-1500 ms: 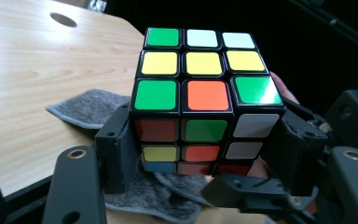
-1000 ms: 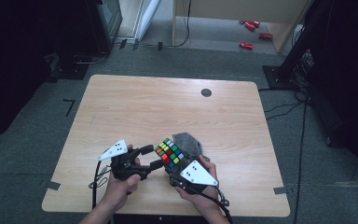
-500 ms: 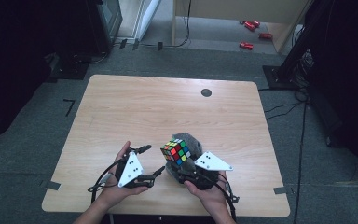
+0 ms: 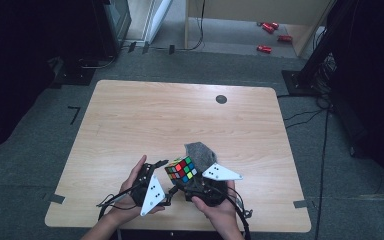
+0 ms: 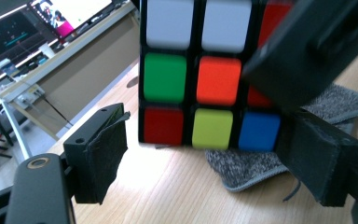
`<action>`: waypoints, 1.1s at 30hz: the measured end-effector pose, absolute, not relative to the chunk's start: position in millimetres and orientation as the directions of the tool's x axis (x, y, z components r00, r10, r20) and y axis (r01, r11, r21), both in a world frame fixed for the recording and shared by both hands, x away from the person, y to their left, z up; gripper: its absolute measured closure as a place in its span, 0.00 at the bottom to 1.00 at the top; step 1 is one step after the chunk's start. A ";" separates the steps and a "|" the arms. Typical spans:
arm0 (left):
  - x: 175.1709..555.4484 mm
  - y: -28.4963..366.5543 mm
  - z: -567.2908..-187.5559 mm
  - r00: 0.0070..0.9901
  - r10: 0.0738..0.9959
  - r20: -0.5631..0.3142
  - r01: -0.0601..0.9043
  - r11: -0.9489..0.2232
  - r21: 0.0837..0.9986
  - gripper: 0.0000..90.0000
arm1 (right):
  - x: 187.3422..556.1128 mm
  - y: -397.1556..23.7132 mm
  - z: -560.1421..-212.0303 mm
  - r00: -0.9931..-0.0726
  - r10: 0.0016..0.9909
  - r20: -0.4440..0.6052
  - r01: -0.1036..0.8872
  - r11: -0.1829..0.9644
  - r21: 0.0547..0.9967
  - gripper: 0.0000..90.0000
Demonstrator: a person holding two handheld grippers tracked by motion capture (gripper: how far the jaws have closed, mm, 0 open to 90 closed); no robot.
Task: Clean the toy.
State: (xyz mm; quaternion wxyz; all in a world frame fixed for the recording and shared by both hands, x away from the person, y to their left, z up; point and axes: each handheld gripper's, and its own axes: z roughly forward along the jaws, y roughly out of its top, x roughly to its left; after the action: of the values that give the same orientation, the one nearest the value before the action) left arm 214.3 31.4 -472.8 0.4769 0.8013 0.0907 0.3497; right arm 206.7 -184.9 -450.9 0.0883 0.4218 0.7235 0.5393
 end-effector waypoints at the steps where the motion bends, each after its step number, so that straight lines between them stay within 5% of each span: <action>1: 214.1 31.2 -472.5 0.738 0.479 0.474 -0.190 -0.527 0.828 0.22 | 206.9 -183.6 -451.9 -0.621 0.709 0.333 0.525 0.062 0.849 0.38; 8: 214.7 30.2 -476.2 0.762 0.465 0.451 -0.185 -0.512 0.839 0.37 | 209.7 -183.4 -458.6 -0.581 0.702 0.412 0.586 0.010 0.810 0.38; 13: 219.9 36.1 -475.2 0.779 0.484 0.399 -0.139 -0.486 0.863 0.38 | 210.4 -183.7 -454.9 -0.611 0.693 0.384 0.555 0.029 0.831 0.34; 18: 236.4 52.2 -473.2 0.783 0.559 0.272 -0.008 -0.429 0.903 0.38 | 211.0 -197.6 -450.5 -0.620 0.714 0.325 0.475 0.012 0.880 0.33; 21: 245.4 60.9 -471.9 0.790 0.583 0.189 0.063 -0.384 0.921 0.38 | 216.8 -202.8 -463.5 -0.543 0.825 0.154 0.423 0.110 0.900 0.33; 27: 251.7 66.6 -472.9 0.807 0.581 0.106 0.130 -0.350 0.928 0.38 | 236.4 -200.3 -496.1 -0.480 0.876 0.033 0.485 0.234 0.843 0.31; 33: 254.6 69.8 -471.7 0.815 0.577 0.053 0.166 -0.320 0.933 0.38 | 247.0 -201.0 -514.4 -0.427 0.904 0.031 0.568 0.241 0.787 0.35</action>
State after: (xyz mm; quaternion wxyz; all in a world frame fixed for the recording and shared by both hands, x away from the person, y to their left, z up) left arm 254.6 69.8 -471.7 0.5335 0.7893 0.2351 0.1926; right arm 247.0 -201.0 -514.4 0.2227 0.4868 0.7558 0.3773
